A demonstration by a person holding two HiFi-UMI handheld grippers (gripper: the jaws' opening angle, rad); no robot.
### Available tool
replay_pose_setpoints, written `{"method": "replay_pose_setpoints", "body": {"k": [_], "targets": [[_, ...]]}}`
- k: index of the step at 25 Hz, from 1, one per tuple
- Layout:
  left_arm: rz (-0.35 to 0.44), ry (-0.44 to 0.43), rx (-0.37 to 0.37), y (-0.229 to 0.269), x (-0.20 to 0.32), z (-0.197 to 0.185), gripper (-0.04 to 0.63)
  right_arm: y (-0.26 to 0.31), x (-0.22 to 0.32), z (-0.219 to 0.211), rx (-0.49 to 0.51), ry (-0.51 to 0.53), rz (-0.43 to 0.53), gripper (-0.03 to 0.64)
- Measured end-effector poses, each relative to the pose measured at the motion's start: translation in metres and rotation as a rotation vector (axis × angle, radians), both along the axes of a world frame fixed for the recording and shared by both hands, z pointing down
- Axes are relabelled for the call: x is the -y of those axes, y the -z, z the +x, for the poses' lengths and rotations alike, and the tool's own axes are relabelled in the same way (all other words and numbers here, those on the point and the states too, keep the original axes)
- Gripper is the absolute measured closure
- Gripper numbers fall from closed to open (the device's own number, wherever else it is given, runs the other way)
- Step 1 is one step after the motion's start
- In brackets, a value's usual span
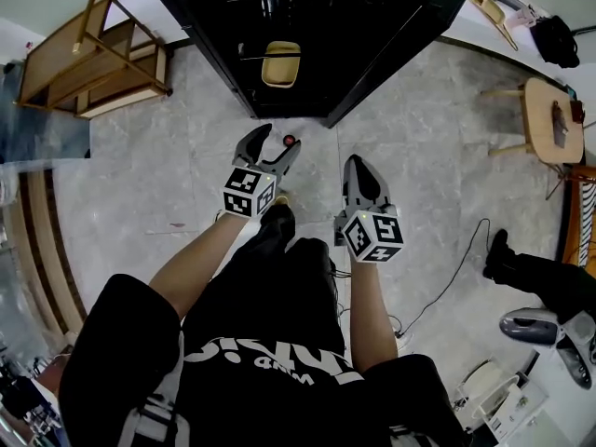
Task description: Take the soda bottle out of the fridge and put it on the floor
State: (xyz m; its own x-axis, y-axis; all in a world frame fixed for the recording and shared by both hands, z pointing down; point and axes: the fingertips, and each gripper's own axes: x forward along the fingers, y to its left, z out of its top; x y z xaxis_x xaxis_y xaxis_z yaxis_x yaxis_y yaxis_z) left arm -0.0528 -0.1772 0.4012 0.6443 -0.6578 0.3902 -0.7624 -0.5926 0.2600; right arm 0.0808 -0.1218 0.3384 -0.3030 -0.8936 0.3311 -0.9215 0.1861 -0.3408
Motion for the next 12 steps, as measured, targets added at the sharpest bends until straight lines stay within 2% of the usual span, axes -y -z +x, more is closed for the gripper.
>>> {"method": "replay_pose_setpoints", "body": {"k": [8, 12], "targets": [[0.007, 0.011, -0.038, 0.07, -0.002, 0.009, 0.301, 0.041, 0.0, 0.002, -0.005, 0.036, 0.009, 0.594], [0.029, 0.012, -0.041, 0.107, -0.006, 0.019, 0.393, 0.061, 0.0, 0.014, 0.007, 0.056, 0.019, 0.594]]}}
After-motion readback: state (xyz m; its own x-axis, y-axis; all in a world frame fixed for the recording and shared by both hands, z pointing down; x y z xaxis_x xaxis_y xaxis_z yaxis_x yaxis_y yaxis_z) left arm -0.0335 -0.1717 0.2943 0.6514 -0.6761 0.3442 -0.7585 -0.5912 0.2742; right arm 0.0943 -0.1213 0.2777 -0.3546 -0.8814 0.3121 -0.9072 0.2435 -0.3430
